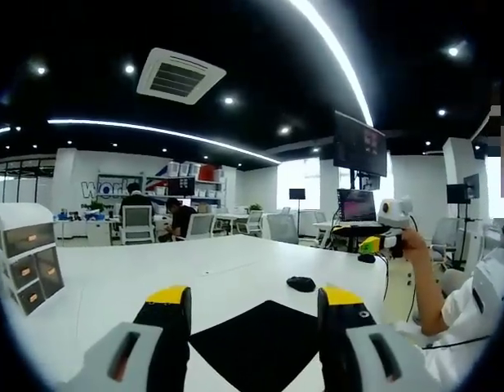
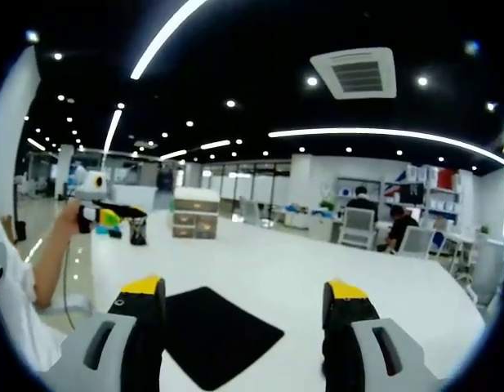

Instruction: Arrange the mouse and mouse pad neatly on the desk surface

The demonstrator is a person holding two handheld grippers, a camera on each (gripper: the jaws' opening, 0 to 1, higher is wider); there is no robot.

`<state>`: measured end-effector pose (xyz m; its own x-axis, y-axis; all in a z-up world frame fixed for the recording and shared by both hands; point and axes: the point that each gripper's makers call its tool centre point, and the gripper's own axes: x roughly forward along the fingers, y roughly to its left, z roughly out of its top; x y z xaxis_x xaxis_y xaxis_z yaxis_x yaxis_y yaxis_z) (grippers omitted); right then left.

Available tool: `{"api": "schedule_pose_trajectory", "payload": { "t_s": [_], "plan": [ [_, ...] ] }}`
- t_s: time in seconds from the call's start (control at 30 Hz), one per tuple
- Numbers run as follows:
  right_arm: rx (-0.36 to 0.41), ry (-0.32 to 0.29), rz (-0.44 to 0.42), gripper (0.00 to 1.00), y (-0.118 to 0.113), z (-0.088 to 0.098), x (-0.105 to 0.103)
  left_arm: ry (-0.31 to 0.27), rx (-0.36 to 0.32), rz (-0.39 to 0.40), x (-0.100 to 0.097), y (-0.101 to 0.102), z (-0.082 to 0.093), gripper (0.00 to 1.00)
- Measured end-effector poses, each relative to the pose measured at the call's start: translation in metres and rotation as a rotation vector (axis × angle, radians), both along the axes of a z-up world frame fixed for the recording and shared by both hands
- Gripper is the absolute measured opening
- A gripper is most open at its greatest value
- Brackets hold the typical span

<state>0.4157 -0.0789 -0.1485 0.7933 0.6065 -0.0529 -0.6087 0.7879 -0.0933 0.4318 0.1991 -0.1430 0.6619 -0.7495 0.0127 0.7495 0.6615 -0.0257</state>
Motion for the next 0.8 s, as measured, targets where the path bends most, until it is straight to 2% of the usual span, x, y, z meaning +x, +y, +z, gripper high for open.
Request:
{"api": "schedule_pose_trajectory", "payload": {
  "t_s": [0.3, 0.8],
  "plan": [
    [0.012, 0.001, -0.02, 0.75, -0.009, 0.001, 0.001, 0.009, 0.017, -0.011, 0.001, -0.006, -0.004, 0.62],
    [0.005, 0.016, -0.034, 0.75, -0.012, -0.003, 0.006, 0.023, 0.015, -0.003, 0.005, -0.002, -0.007, 0.62]
  ]
}}
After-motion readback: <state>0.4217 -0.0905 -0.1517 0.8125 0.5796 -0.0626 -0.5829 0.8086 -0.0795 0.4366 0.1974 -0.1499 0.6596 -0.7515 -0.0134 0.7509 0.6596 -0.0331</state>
